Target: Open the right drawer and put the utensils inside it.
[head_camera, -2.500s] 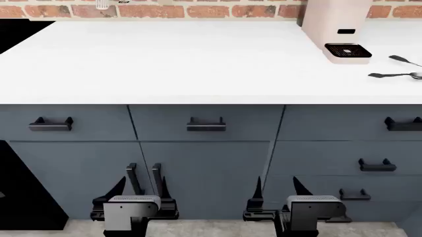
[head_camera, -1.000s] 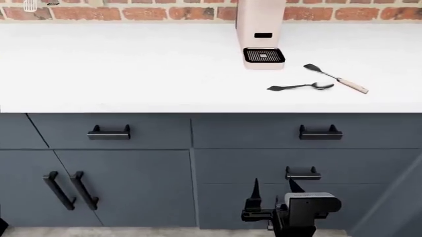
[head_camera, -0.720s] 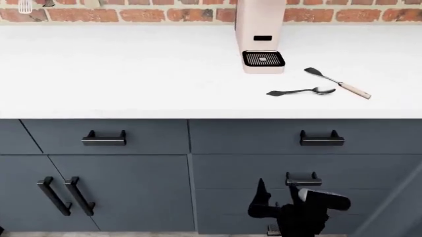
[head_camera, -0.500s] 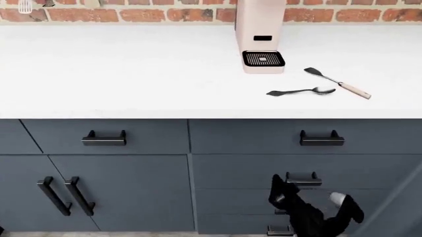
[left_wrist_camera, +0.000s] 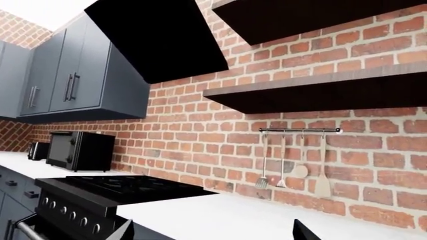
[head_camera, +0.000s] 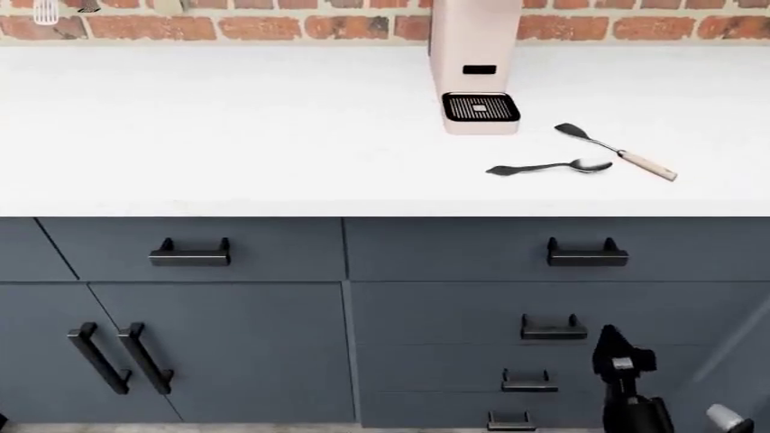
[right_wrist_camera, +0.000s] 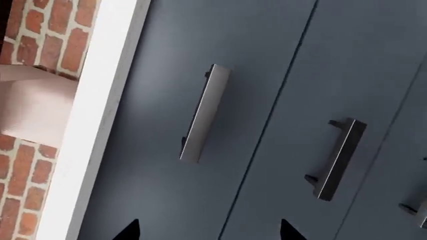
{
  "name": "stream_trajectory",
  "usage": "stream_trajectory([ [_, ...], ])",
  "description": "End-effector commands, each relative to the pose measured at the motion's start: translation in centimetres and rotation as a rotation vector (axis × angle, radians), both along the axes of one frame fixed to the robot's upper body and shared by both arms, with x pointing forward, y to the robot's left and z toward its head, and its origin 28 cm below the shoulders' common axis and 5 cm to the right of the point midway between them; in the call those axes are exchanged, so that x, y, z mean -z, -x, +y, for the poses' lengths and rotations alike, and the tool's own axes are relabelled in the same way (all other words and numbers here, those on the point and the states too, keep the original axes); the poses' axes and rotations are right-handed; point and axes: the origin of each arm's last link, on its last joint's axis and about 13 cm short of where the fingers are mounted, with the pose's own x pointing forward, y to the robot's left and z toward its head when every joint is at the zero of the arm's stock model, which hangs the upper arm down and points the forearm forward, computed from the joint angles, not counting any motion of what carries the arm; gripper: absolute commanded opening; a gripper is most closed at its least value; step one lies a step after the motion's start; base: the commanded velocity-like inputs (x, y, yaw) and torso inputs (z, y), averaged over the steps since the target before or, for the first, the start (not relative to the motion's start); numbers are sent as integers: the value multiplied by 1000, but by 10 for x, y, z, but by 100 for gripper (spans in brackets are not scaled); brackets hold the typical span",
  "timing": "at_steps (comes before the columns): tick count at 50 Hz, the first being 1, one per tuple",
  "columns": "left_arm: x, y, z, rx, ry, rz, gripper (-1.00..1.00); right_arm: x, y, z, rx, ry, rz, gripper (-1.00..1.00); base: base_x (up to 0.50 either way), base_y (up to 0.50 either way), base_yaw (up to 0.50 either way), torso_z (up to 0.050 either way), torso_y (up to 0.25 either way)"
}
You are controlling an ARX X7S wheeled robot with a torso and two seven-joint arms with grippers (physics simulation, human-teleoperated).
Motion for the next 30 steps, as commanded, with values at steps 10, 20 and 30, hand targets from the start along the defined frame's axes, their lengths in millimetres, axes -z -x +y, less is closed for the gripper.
stream_trajectory([
  [10,0,-4,-2,12,-4,7,100,-2,9,-11,188,-27,-24,100,0,0,0,0,0],
  [20,1,-7,-3,19,-5,13,100,3,4,-9,165,11,38,100,130,0,0,0,0],
  [30,3,-9,-3,25,-6,20,100,1,-3,-2,56,64,68,100,85,0,0,0,0],
])
